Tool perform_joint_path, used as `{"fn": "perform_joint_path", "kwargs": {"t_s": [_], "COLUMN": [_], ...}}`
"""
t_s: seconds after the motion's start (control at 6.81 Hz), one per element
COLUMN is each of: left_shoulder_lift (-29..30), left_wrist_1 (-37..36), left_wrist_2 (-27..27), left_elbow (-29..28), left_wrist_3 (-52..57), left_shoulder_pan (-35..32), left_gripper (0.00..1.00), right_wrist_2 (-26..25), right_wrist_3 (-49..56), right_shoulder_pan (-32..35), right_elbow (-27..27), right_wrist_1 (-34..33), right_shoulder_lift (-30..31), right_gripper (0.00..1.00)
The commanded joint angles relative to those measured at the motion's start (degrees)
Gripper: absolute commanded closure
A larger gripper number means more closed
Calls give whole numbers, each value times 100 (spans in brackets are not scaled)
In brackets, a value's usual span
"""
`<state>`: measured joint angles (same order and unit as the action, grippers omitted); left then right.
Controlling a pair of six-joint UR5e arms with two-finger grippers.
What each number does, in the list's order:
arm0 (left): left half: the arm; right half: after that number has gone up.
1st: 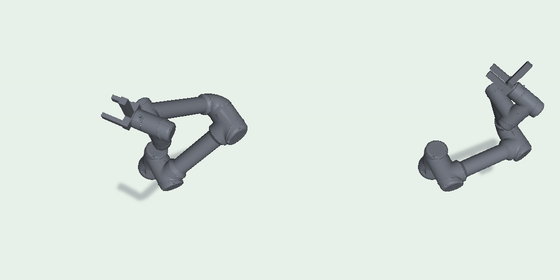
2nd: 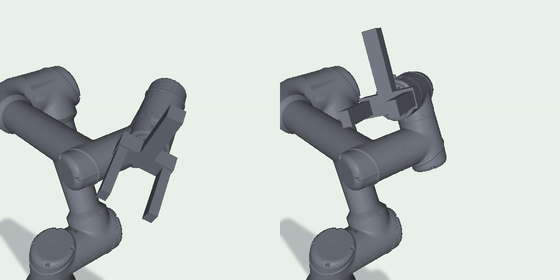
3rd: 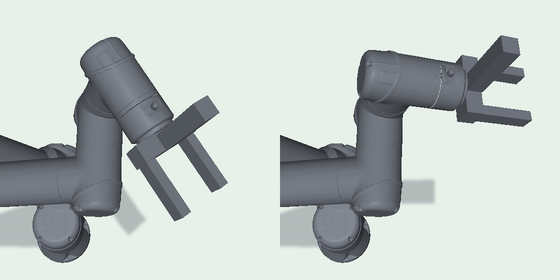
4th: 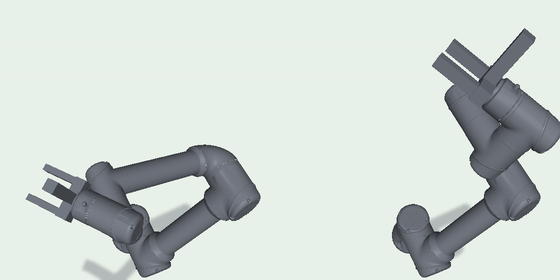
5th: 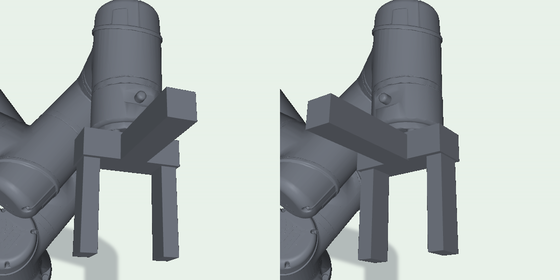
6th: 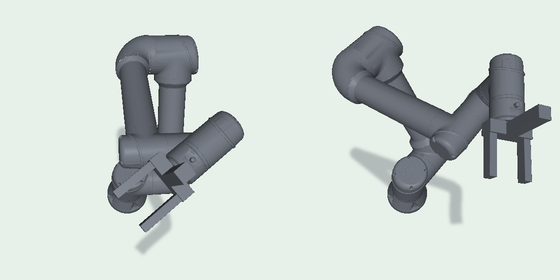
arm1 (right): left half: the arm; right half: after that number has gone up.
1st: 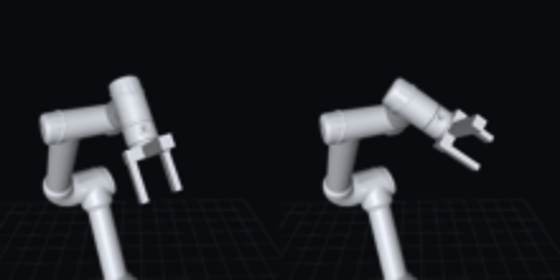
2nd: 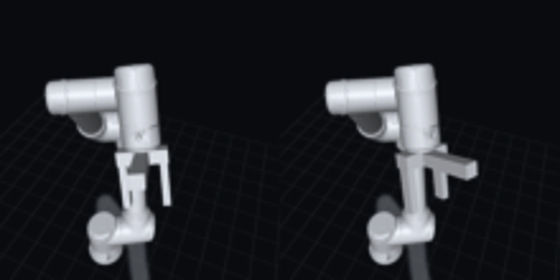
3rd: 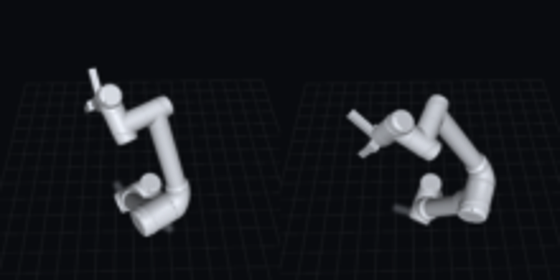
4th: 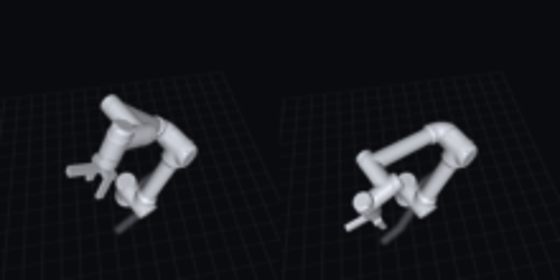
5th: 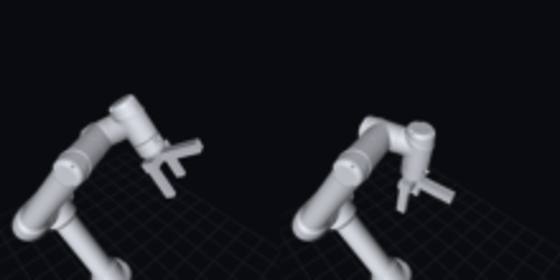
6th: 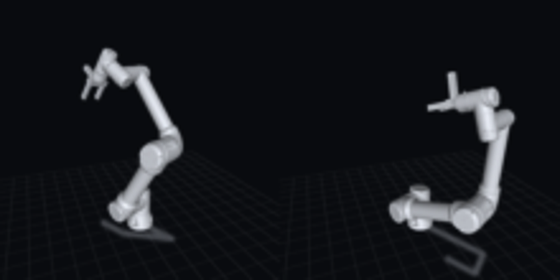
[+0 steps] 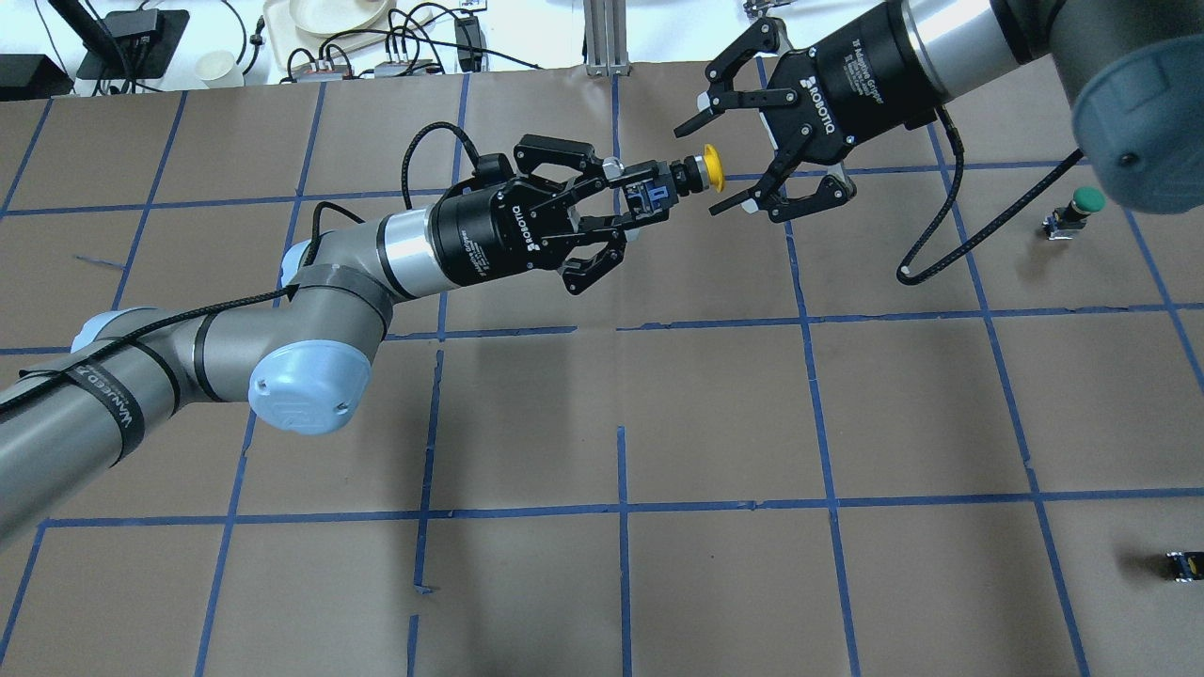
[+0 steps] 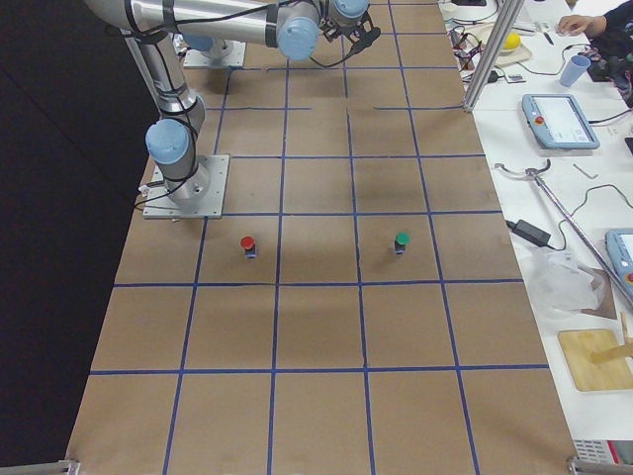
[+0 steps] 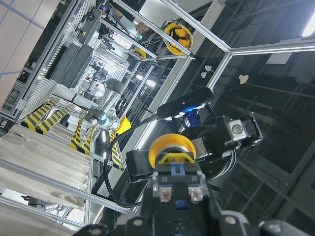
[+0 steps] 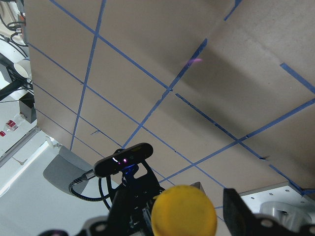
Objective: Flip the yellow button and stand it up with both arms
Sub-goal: 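Close the right gripper on the yellow cap and open the left gripper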
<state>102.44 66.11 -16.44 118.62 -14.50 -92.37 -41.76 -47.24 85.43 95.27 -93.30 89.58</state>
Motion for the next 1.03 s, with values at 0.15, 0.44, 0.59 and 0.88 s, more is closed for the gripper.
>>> {"fn": "perform_joint_path", "kwargs": {"t_s": [0.15, 0.44, 0.59, 0.88], "left_shoulder_lift": [-5, 4, -5, -258], "left_wrist_1": [-2, 15, 24, 16], "left_wrist_2": [9, 9, 149, 1479], "left_elbow": [-6, -136, -268, -671], "left_wrist_3": [9, 26, 18, -488], "left_shoulder_pan": [0, 26, 35, 52], "left_gripper": [49, 0, 0, 0], "right_wrist_2": [36, 36, 28, -383], "right_wrist_3": [-5, -5, 4, 1076], "right_shoulder_pan": [-9, -26, -79, -708], "right_elbow": [1, -17, -52, -148], "right_wrist_1": [4, 4, 4, -14], "right_shoulder_lift": [-11, -11, -29, -46], "right_gripper": [83, 84, 84, 85]}}
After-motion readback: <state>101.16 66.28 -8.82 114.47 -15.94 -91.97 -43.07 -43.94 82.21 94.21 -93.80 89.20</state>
